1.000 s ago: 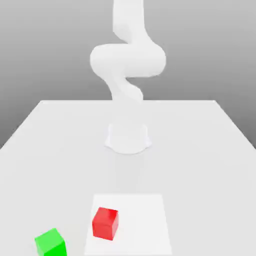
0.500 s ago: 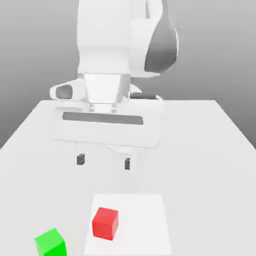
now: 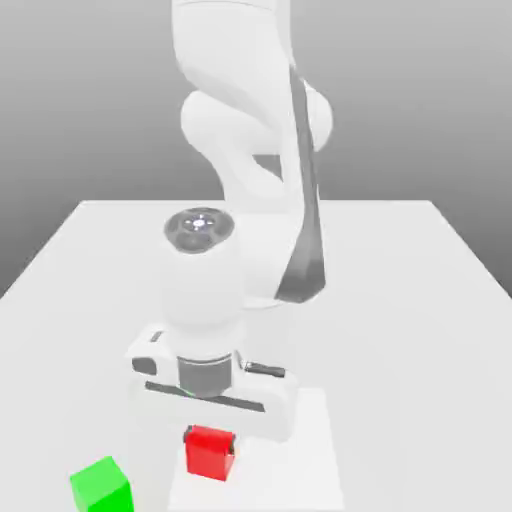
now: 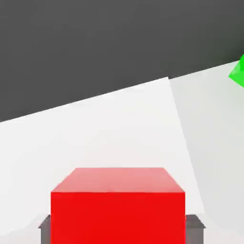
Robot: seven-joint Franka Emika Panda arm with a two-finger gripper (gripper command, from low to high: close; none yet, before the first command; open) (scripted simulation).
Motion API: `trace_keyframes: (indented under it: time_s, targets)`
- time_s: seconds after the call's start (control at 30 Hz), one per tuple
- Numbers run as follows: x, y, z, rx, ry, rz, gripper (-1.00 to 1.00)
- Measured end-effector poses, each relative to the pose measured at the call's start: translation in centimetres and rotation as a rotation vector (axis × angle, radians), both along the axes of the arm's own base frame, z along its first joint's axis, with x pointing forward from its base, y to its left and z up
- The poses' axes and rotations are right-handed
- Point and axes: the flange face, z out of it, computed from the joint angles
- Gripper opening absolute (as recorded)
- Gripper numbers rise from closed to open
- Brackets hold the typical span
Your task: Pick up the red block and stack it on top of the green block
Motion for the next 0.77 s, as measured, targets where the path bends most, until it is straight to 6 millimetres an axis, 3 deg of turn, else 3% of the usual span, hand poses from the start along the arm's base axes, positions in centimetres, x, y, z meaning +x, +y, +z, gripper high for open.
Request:
trace_keyframes:
  time_s: [0.07,0.27,0.5,0.63,0.67,0.77]
  targets:
    - [0.0,0.0,-0.2,0.0,0.0,0.0,-1.0]
    - [0.4,-0.7,5.6,0.0,0.0,-0.023,-1.0]
    - [5.1,-10.6,9.0,0.002,0.0,-0.323,-1.0]
    - [5.5,-12.0,4.6,0.001,0.0,-0.362,-1.0]
    - [5.5,-12.1,3.6,0.001,0.0,-0.364,1.0]
    - [5.5,-12.1,3.6,0.001,0.0,-0.364,1.0]
